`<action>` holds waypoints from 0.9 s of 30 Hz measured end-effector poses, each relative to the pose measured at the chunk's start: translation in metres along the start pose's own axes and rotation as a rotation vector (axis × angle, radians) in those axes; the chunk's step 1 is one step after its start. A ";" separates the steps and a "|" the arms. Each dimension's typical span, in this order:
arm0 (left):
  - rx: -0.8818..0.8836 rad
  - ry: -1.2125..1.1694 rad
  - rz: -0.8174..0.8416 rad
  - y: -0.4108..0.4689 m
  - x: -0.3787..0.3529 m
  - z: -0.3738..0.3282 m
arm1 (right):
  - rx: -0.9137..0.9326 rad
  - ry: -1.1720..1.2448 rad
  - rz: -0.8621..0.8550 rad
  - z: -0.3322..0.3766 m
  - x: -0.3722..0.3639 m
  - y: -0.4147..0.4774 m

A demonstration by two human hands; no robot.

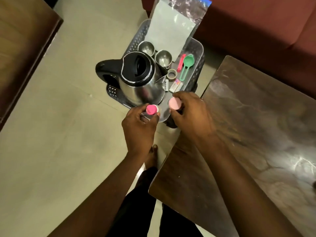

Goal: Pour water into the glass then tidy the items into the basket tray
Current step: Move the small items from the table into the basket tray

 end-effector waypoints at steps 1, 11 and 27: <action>0.010 0.011 0.010 0.001 -0.004 0.004 | 0.006 -0.056 0.030 0.004 -0.007 0.007; 0.175 0.224 -0.014 0.000 -0.028 0.039 | 0.115 -0.485 -0.002 0.005 -0.056 0.047; 0.154 0.434 -0.106 0.005 -0.035 0.040 | 0.031 -0.560 0.039 0.001 -0.079 0.058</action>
Point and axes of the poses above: each hand's wrist, its own y-axis towards the middle knuckle, its own x-axis out of the back of the hand, z = x × y, the point moved 6 cm from there along y, towards the middle knuckle, and after that the axes turned 4 degrees about -x, right-handed, at the moved point
